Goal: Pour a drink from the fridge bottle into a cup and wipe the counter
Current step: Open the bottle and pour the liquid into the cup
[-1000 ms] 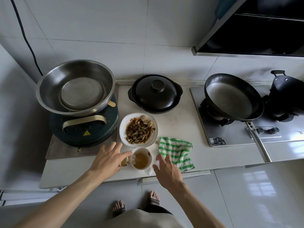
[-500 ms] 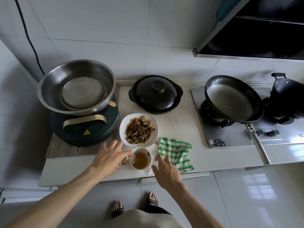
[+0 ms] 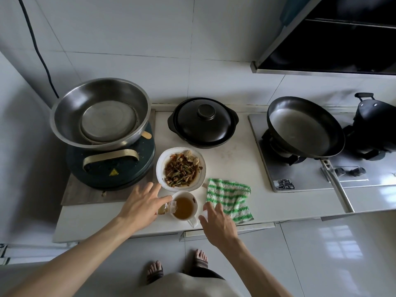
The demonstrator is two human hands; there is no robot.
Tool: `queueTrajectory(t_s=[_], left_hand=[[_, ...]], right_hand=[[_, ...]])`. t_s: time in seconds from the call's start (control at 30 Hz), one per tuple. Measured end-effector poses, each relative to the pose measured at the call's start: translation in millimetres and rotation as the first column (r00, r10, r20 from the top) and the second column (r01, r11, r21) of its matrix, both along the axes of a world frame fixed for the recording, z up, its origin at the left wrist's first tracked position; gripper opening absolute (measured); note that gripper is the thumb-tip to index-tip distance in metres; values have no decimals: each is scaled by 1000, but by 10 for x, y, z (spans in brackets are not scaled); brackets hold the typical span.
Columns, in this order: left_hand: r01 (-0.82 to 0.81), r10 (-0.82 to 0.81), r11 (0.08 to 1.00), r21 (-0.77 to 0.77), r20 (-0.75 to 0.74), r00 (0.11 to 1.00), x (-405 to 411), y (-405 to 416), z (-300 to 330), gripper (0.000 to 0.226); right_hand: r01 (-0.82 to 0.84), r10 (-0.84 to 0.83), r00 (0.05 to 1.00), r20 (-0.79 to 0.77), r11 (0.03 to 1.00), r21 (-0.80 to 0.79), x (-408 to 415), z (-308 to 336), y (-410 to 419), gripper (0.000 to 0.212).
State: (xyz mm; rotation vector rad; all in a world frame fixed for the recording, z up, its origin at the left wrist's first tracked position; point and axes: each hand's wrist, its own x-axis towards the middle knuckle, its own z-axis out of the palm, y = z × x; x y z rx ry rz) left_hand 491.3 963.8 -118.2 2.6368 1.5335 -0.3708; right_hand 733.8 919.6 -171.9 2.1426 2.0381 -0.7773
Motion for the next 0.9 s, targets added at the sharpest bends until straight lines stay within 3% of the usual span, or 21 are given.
queueTrajectory(t_s=[0.7, 0.9], left_hand=[[115, -114, 993, 6, -46, 992, 30, 105, -2, 66], [190, -184, 981, 28, -133, 974, 77, 162, 21, 62]], right_hand=[[-16, 18, 999, 41, 999, -33, 27, 36, 0, 35], [-12, 14, 999, 49, 1000, -28, 31, 27, -10, 36]])
